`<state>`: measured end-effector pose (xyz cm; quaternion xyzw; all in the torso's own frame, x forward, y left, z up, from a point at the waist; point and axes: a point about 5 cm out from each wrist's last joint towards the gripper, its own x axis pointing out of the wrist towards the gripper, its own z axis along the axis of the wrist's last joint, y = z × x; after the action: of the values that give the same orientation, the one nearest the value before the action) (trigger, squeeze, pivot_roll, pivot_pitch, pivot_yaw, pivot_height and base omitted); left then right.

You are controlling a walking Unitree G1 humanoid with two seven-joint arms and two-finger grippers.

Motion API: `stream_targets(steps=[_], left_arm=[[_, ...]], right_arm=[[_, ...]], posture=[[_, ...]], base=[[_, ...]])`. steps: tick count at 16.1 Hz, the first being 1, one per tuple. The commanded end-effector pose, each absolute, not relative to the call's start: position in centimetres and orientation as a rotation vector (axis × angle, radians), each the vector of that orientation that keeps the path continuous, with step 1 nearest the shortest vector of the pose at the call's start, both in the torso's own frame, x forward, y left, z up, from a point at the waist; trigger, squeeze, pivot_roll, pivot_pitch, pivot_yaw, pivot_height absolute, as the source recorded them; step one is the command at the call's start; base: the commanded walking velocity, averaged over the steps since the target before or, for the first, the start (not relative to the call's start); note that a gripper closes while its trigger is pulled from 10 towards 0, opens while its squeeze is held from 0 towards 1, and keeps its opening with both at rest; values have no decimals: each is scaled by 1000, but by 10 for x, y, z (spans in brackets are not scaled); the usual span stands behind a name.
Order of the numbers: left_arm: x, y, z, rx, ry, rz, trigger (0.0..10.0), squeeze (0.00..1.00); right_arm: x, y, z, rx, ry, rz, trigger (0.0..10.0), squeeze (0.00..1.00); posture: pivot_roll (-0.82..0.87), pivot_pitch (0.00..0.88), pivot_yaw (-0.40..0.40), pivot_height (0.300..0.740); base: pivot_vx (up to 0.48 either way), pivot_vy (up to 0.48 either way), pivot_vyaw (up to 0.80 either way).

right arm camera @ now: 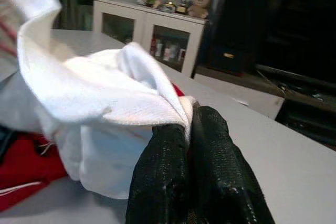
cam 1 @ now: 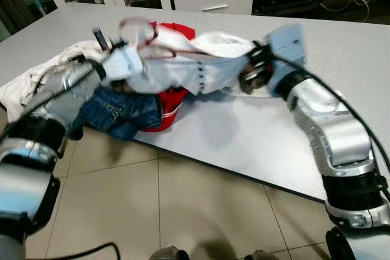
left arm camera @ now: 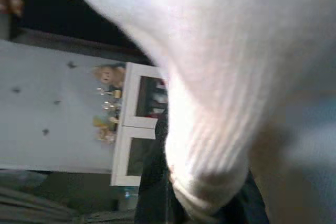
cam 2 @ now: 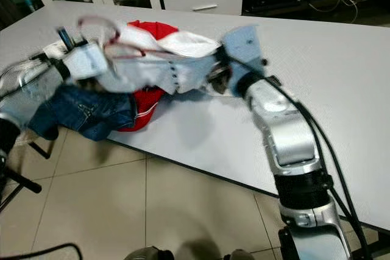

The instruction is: Hang hanger

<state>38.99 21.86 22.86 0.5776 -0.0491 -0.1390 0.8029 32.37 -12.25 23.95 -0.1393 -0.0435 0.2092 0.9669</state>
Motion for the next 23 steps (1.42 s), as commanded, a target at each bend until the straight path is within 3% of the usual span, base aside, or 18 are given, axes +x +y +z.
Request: stream_targets(steps=[1, 9, 15, 17, 18, 21, 23], left_arm=[[390, 224, 227, 1238, -82, -279, 0, 0], [392, 184, 203, 1254, -120, -370, 0, 0], [396, 205, 226, 1233, -199, -129, 0, 0], [395, 192, 222, 1199, -224, -168, 0, 0], [395, 187, 219, 1185, -223, -192, 0, 0], [389, 157, 197, 1137, -230, -299, 0, 0], [386, 144, 188, 1108, -238, -338, 0, 0]], right_arm=[[320, -114, 246, -287, -112, 466, 0, 0], [322, -85, 247, -227, -61, 460, 0, 0], [328, -98, 251, -147, -15, 320, 0, 0], [327, -90, 257, -85, -23, 337, 0, 0], [325, -84, 255, -74, -15, 358, 941, 0], [320, -63, 240, -56, 32, 419, 1725, 0], [321, -57, 235, -60, 48, 428, 1333, 0]], posture=[[-126, 1, 128, 740], [-127, 0, 132, 740], [-126, 0, 135, 740], [-124, 0, 135, 740], [-124, 0, 136, 740], [-119, 0, 136, 740], [-117, 0, 136, 740]], base=[[0, 0, 0], [0, 0, 0], [0, 0, 0], [0, 0, 0], [0, 0, 0], [0, 0, 0], [0, 0, 0]])
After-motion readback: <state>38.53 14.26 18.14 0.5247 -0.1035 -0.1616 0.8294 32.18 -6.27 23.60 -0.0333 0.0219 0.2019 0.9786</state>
